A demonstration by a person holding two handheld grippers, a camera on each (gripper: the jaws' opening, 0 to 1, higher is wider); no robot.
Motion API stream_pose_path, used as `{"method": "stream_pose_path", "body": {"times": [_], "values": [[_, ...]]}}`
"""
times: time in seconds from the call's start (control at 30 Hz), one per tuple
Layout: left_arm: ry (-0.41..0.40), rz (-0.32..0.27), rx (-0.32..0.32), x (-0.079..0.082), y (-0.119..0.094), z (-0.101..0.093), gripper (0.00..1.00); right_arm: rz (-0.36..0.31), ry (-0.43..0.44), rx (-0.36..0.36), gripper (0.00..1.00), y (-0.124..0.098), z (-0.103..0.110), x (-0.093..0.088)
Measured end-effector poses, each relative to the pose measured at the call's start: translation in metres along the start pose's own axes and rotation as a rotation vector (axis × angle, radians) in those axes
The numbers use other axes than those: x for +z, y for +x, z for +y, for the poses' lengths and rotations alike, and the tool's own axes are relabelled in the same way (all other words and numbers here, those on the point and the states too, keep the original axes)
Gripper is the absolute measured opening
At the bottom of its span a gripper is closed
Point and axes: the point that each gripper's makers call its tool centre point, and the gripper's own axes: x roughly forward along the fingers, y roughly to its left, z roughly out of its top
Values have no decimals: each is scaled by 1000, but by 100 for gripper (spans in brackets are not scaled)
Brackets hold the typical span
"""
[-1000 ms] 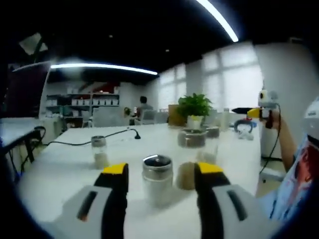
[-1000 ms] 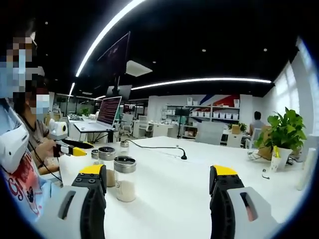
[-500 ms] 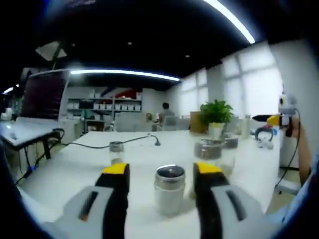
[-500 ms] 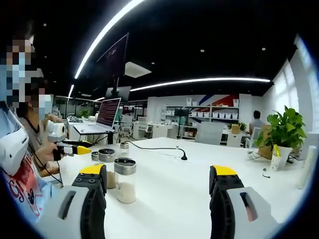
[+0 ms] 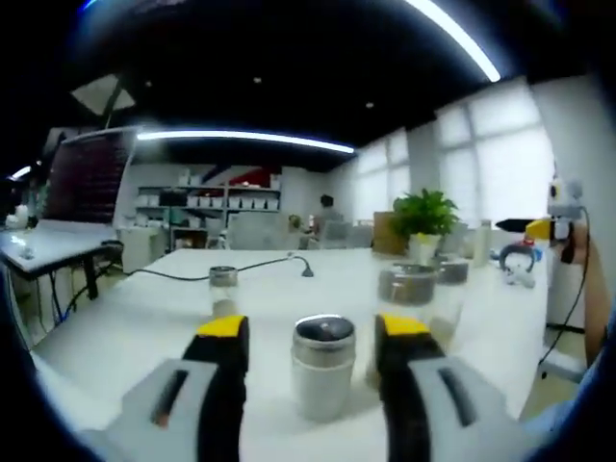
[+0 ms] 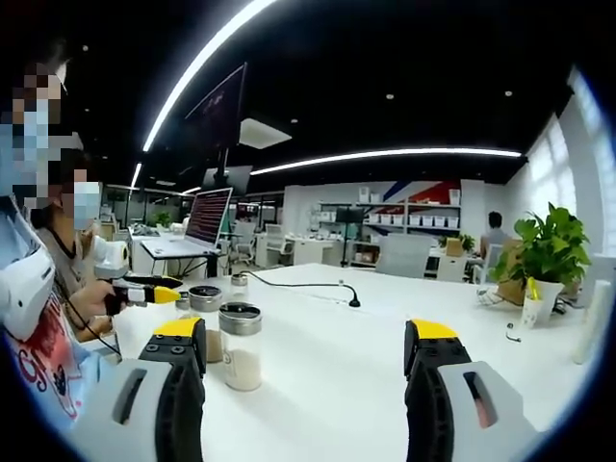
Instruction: Rotate the seasoning bottle until the label or dispensing opening points toward the visible target arrow and the bottle remains upright within the marked orientation range
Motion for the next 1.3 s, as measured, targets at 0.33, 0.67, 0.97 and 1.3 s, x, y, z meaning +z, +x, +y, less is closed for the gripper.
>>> {"method": "stream_pose_path", "body": {"times": [0.33,0.67,0.97,1.3], "values": [[-4,-14,27,-1,8,-4,54,-8,-4,-2,88,-3,-3,1],[15,0,-7,-8,16,-10,41,-24,-8,-9,88,-5,-5,5],[2,61,-18,-19,21,-9,35,-27,-9,-3,87,-5,-3,4],[8,65,-72,-19,19,-12,34,-13,12,0,87,-3,-6,-2]]}}
